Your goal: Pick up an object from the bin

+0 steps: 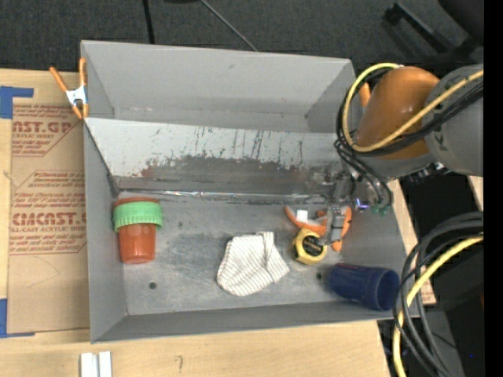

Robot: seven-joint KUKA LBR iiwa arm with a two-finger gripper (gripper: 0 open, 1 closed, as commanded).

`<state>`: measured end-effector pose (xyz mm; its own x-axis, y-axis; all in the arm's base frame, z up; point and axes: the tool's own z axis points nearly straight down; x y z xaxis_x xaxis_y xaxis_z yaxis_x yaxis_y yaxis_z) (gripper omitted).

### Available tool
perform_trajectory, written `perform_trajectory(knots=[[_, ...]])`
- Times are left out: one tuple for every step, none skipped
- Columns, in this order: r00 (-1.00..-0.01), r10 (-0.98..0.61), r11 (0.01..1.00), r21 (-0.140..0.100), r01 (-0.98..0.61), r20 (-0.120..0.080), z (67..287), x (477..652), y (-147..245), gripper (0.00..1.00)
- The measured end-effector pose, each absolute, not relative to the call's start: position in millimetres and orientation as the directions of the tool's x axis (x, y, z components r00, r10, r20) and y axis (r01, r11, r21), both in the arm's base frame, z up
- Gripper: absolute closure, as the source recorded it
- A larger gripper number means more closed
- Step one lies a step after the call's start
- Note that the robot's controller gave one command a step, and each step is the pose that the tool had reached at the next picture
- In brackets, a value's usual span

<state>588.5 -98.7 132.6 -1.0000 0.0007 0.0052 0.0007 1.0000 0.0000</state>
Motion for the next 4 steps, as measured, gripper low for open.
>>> perform_trajectory(knots=[[-1.0, -0.001, 1.0, -0.001, -0.001, -0.002, 137.7, 590.2, -98.3, 0.0], [-0.996, -0.092, 0.996, -0.001, -0.092, -0.003, 105.3, 580.4, -40.1, 0.0], [-0.975, -0.22, 0.975, 0.0, -0.22, -0.003, 140.0, 569.6, 20.0, 0.0], [-0.975, -0.221, 0.975, 0.001, -0.221, -0.003, 101.9, 550.8, 19.9, 0.0]])
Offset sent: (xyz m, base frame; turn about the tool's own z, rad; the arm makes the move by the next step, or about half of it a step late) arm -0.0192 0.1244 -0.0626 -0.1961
